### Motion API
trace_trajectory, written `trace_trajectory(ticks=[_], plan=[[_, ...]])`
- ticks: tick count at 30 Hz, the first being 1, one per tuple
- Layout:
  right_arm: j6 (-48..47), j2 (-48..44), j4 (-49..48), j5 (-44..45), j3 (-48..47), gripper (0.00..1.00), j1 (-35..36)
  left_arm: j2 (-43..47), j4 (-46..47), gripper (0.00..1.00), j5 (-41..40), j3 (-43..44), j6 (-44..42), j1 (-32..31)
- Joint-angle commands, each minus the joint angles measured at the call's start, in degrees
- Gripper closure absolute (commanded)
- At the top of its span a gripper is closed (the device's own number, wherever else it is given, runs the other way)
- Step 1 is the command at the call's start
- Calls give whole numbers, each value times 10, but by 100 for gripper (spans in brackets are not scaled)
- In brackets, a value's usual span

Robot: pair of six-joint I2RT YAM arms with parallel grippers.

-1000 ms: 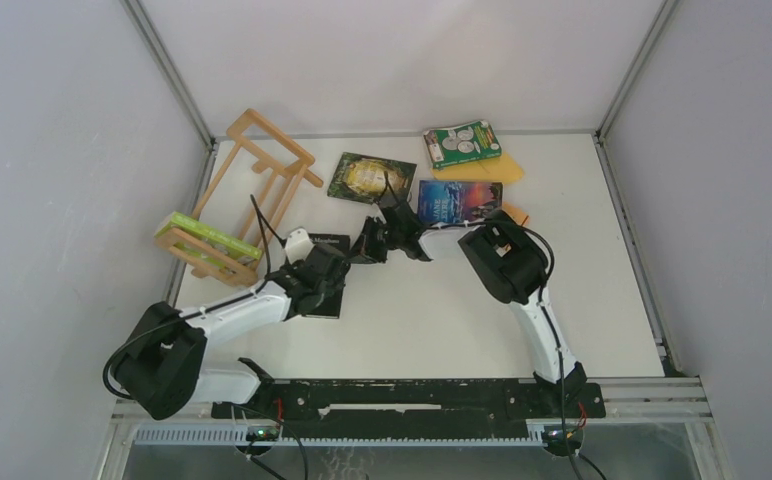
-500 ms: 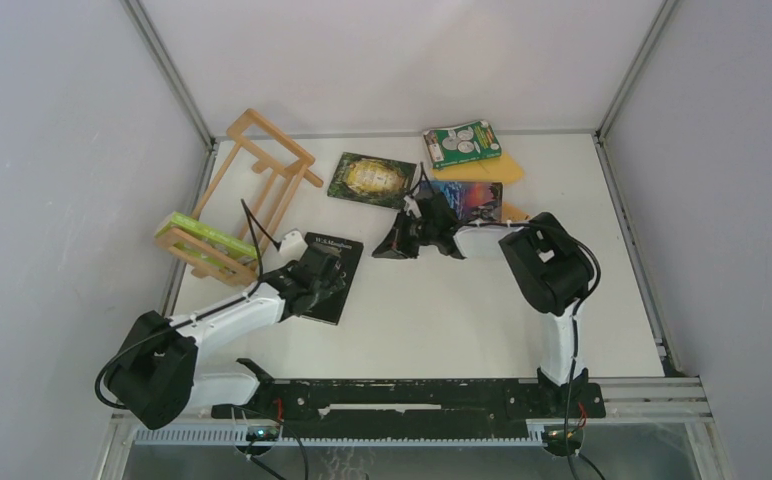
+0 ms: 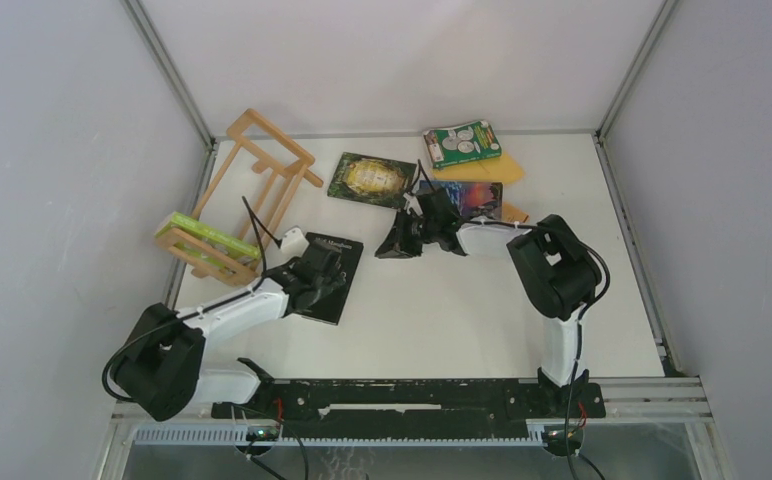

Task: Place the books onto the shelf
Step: Adjust the book at the center of the board.

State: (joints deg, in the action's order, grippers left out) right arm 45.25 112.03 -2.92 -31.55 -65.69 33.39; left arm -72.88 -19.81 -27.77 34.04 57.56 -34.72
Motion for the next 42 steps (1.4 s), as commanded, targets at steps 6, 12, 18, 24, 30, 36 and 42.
trace_trajectory(ticks=[6, 12, 18, 24, 30, 36, 42], plan=[[-34, -27, 17, 21, -50, 81, -8, -89, 105, 29, 102, -27, 52, -9], [-45, -32, 27, 29, -58, 80, -20, -140, 129, 30, 122, 20, 54, -51], [-64, -44, 66, 46, -58, 80, -32, -187, 111, 30, 133, 80, 58, -105], [-81, -63, 83, 61, -53, 80, -37, -96, 8, 27, 31, 110, 41, -105], [-74, -61, 73, 61, -53, 79, -24, -44, -87, 24, -65, 147, 0, -57], [-69, -58, 62, 62, -53, 79, -12, -21, -89, 24, -92, 135, -11, -19], [-61, -49, 39, 58, -54, 80, -3, -44, -74, 24, -126, 138, -11, 20]])
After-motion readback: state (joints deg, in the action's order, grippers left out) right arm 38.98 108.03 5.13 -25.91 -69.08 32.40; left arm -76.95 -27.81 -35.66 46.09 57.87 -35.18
